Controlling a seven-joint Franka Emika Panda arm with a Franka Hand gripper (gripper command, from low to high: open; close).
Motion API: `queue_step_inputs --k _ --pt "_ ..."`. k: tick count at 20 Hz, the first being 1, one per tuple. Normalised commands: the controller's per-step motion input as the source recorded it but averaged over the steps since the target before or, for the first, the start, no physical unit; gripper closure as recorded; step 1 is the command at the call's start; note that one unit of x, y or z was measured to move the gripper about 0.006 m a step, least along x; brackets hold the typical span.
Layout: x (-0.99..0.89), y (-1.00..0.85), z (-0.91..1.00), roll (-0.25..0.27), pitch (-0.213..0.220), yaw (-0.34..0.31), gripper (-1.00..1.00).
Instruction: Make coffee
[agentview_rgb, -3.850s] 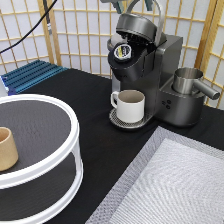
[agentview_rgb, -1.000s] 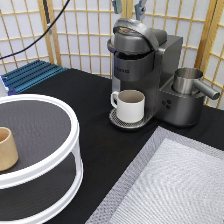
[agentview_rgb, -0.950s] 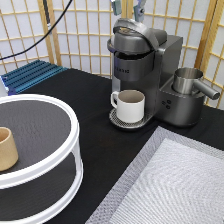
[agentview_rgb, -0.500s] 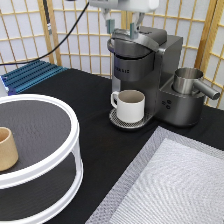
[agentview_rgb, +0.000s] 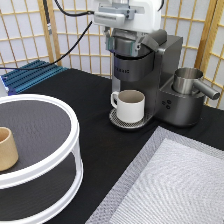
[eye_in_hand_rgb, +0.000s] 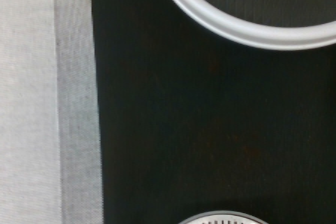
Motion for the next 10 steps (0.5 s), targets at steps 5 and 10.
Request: queue_step_inputs --k 5,10 --pt "0.41 -0.71 -1.0 0.0 0.109 0.103 -1.0" --pt "0.15 -0.14 -0.62 -0.005 0.118 0.033 -1.0"
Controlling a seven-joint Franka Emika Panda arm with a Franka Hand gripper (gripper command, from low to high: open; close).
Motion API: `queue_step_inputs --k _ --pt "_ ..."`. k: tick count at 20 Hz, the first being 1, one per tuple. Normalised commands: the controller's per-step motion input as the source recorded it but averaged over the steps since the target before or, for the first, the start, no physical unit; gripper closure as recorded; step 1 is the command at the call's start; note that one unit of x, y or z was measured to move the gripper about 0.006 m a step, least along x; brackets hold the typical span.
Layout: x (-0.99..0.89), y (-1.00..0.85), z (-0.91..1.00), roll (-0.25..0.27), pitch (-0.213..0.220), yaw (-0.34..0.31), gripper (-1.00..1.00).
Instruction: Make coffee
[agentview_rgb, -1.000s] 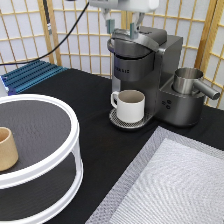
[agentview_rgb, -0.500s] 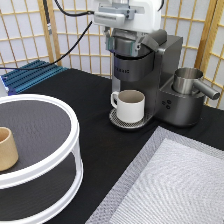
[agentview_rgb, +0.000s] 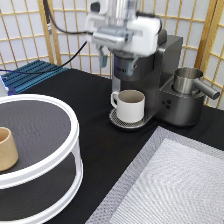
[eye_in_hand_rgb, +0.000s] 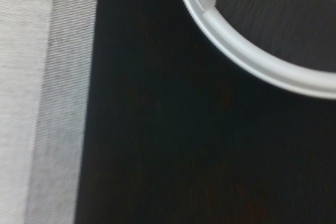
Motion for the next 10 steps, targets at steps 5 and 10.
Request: queue_step_inputs --k 5,10 --pt "0.16 0.19 0.99 0.0 0.103 0.054 -1.0" --pt "0.23 -0.55 1.0 0.092 0.001 0.054 -1.0"
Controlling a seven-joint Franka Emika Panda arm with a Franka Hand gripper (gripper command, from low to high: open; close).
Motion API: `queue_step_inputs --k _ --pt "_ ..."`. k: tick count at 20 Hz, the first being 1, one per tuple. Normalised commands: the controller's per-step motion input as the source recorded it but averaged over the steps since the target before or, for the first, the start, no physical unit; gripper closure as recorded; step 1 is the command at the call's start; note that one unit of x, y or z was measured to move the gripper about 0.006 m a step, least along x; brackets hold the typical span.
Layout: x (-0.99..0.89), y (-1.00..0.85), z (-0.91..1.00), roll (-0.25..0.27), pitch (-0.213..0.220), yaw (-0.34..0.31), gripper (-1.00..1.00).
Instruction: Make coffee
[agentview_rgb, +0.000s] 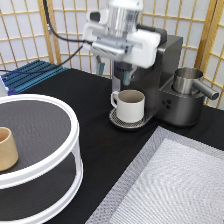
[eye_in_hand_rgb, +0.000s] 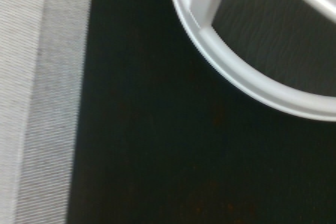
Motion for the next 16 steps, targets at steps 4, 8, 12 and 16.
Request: queue_step_inputs --k 4,8,12,16 --pt "0.08 -0.86 0.97 0.189 -0.033 0.007 -1.0" --pt "-0.24 0.08 0.68 0.087 -0.126 0.19 -1.0" --pt "0.06 -0.03 0.46 0.125 -0.04 0.314 -1.0" --pt "0.08 -0.02 0.5 0.1 0.0 0.361 -1.0"
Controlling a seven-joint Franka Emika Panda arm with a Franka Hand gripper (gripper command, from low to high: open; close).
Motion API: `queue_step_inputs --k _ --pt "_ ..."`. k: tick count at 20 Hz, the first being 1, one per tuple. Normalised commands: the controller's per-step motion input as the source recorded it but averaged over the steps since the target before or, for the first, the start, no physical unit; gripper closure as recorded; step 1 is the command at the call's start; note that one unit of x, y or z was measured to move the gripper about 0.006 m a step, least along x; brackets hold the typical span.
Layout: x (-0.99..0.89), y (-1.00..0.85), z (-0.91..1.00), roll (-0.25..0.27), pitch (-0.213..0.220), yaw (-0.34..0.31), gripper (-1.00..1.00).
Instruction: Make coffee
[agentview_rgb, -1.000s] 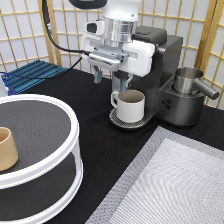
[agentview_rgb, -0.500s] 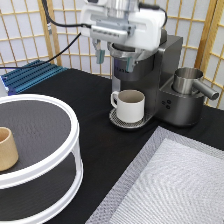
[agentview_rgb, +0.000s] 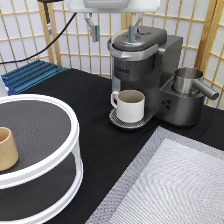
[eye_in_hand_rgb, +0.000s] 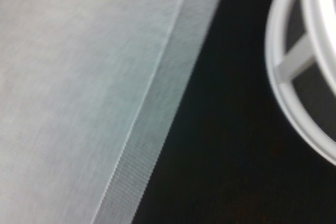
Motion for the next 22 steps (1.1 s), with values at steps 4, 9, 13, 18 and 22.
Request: queue_step_inputs --k 4,9,13,18,22 --pt "0.0 0.0 0.59 0.034 0.0 0.375 -1.0" --pt "0.0 0.0 0.63 0.031 0.0 0.375 -1.0" --pt "0.03 0.03 0.42 0.057 0.035 0.361 -1.0" --pt "0.25 0.28 0.29 0.037 0.132 0.288 -1.0" --pt "0.44 0.55 0.05 0.029 0.178 0.189 -1.0"
